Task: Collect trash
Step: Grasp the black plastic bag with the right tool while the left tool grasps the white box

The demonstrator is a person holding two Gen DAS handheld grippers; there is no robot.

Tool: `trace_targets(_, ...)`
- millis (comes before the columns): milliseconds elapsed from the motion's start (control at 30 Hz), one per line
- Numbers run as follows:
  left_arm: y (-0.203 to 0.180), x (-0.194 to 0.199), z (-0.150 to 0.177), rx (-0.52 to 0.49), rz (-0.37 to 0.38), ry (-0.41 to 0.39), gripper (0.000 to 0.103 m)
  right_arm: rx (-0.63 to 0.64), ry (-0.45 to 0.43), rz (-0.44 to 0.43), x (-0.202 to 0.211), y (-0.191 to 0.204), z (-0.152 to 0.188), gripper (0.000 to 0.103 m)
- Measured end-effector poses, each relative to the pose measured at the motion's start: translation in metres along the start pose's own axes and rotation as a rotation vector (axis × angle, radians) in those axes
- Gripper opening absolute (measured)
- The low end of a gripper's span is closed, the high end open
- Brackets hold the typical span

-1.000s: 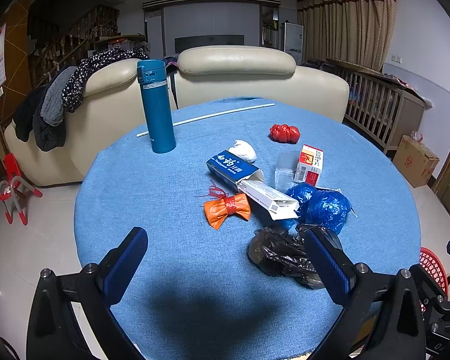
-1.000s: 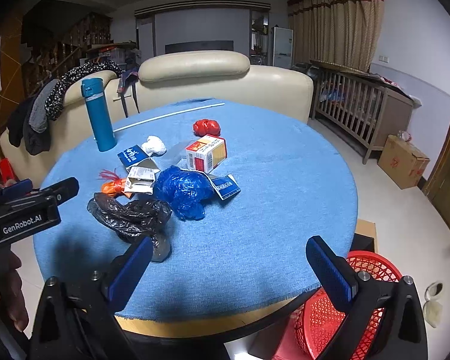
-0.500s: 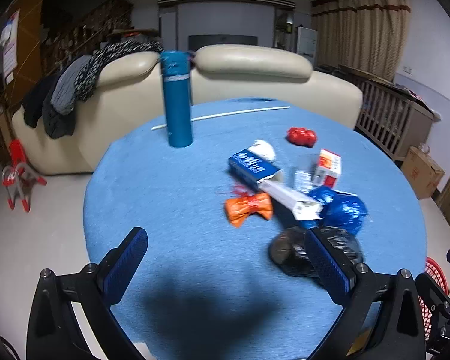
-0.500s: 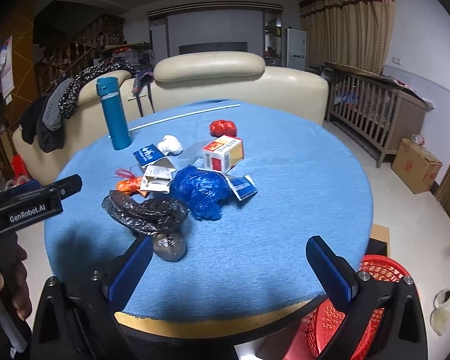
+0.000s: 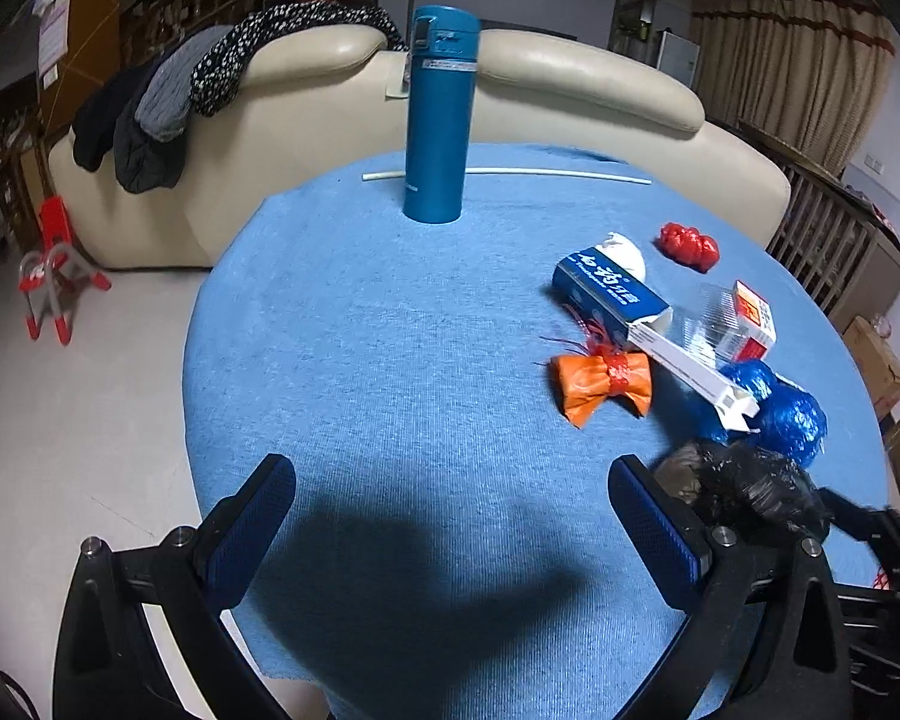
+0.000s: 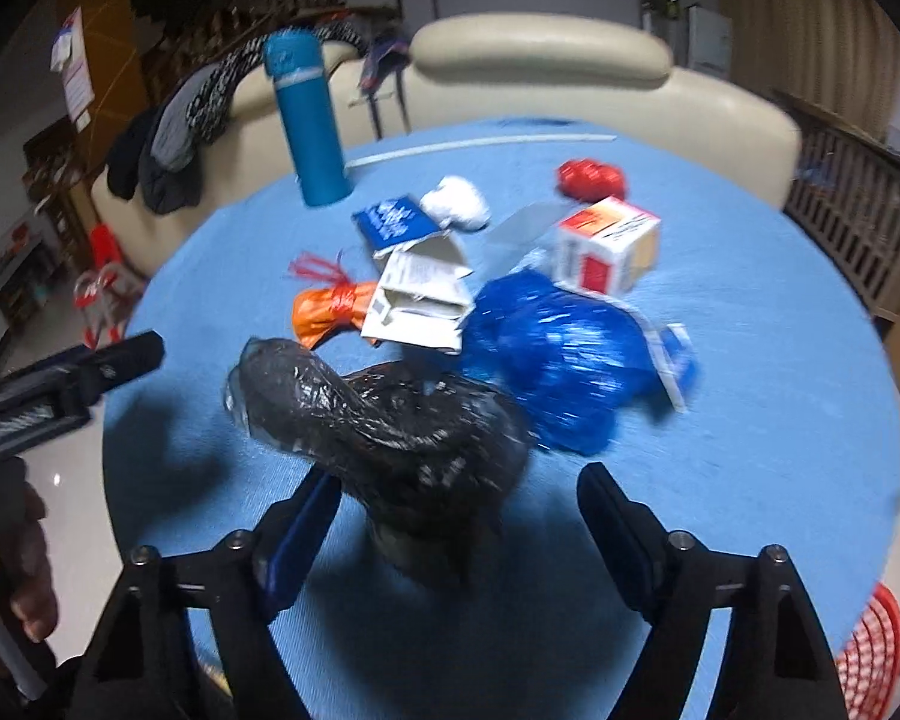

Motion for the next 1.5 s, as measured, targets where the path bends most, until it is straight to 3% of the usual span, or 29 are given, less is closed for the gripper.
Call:
trace_targets(100,-0.004,-0.003,-0.005,0.000,0.011,0.016,0.103,-0.006,0.041,-0.028,-0.022,-0.005,-0.002,0.071)
trace_targets(133,-0.007,-0.005,-0.008,-0.003,0.014,0.020,0.103,-0.020,0.067,-0.055,-0.030,-0.008,-0.001,0.047)
trace_targets(167,-0.011,-0.006,-0.010,-0.008,0.017,0.024,0.103,-0.029,0.074,-0.071,-0.034,-0.009,0.000,0.042)
trace_targets(300,-0.039,-0.010,-0.024,-0.044,0.059,0.046,0.103,-0.061,0.032,-0.115,-0.022,-0.017,0.005,0.040)
trace_targets(533,-0.115,-0.021,-0.052,-0.074,0.194,0.116,0.103,-0.178,-0.021,-0.143,0.013,-0.051,0.036,0.040)
trace_targets(633,-0.143,-0.033,-0.056,-0.094,0.185,0.154,0.103,-0.213,-0.034,-0.142,0.028,-0.061,0.047,0.040)
trace_targets(733,-0.164,-0.046,-0.055,-0.148,0.113,0.175,0.103,-0.248,-0.053,-0.146,0.039,-0.071,0.054,0.040)
trace_targets(933,-0.176,-0.056,-0.034,-0.266,0.032,0.188,0.102,-0.266,-0.068,-0.154,0.046,-0.080,0.058,0.040)
trace_targets(967,-0.175,-0.057,-0.031,-0.271,0.029,0.191,0.100,-0.264,-0.068,-0.157,0.045,-0.079,0.057,0.040)
trace_targets(1000,-0.173,-0.058,-0.027,-0.277,0.028,0.197,0.089,-0.262,-0.069,-0.159,0.045,-0.078,0.057,0.040)
trace_targets(1033,-0.171,-0.062,-0.022,-0.287,0.034,0.215,0.061,-0.260,-0.069,-0.163,0.045,-0.078,0.056,0.040)
trace_targets(1067,-0.171,-0.062,-0.019,-0.299,0.046,0.209,0.059,-0.258,-0.069,-0.165,0.046,-0.076,0.057,0.040)
trace_targets(1100,-0.170,-0.061,-0.018,-0.311,0.044,0.195,0.047,-0.256,-0.068,-0.167,0.047,-0.076,0.058,0.040)
trace_targets(1200,-0.166,-0.057,-0.018,-0.304,0.089,0.211,0.047,-0.249,-0.076,-0.167,0.053,-0.072,0.059,0.040)
trace_targets(1500,-0.140,-0.008,-0.021,-0.248,0.151,0.111,0.047,-0.257,-0.130,-0.134,0.079,-0.070,0.058,0.040)
Point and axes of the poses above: each gripper's, at about its wrist camera, not at the fingertips, and x roughly against the way its jaws point, y to its left, z to its underside, the point moved 2 cm from there along -x, roughly the way its jaws point, and after that the axes turned 15 degrees about -z, right-handed, at the moved point
